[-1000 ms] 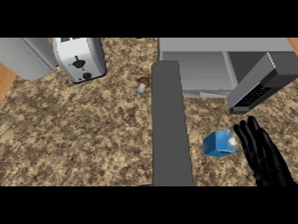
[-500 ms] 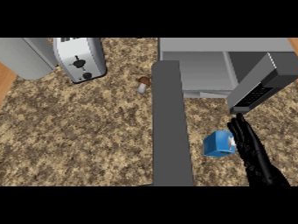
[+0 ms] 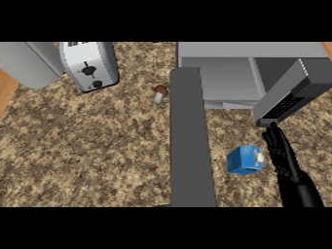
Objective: Pick up the milk, place it into the microwave and close the microwave
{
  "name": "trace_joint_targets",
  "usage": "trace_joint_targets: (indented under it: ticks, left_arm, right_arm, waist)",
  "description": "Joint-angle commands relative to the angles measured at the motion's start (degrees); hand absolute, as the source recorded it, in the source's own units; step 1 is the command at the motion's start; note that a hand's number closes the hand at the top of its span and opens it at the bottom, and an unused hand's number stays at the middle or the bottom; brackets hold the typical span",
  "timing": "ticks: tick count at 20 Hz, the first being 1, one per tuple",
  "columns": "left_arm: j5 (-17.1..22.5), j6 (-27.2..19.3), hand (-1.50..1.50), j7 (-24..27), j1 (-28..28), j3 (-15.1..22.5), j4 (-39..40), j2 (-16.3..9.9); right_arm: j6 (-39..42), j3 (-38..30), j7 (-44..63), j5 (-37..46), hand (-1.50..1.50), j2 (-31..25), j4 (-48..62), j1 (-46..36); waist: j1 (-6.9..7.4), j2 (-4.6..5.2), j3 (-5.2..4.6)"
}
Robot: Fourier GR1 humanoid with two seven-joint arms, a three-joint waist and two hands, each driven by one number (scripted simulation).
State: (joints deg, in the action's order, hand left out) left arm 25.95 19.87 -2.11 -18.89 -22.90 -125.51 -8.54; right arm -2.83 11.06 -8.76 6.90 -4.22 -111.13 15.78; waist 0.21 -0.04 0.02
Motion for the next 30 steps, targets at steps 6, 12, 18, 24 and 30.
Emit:
trace_joint_targets:
  ticks: [6,12,18,24,30]
  left_arm:
    - [0.1,2.6,-1.50,1.2,0.9,-2.3,2.5,1.3]
    - [-3.0,4.5,-1.50,1.1,-4.9,-0.7,-4.4,6.9]
    - [5.4,4.0,-1.50,-4.4,2.8,-8.1,0.5,-1.2]
    - [3.7,7.4,-1.50,-2.7,1.1,-7.7,0.1,2.7]
    - [3.0,11.0,-1.50,-0.1,-1.8,-9.5,0.2,5.3]
  right_arm:
    - [3.1,-8.8,-13.0,-3.7,-1.50,-2.5,17.1,-1.2]
    - [3.7,-9.9,-18.7,-2.8,-1.50,-1.7,27.3,-4.8]
    - [5.5,-10.4,-24.9,-2.7,-1.50,-1.1,34.9,-6.1]
    - [4.6,-15.5,-28.7,-2.2,-1.50,-3.1,47.4,-16.2]
    - [1.8,-16.7,-37.3,0.1,-1.50,-1.9,61.2,-22.6]
  waist:
    - [-0.12,0.04,0.00]
    - [0.22,0.01,0.00]
    - [-0.10,0.03,0.00]
    - [0.08,0.05,0.00]
    - [0.32,0.06,0.00]
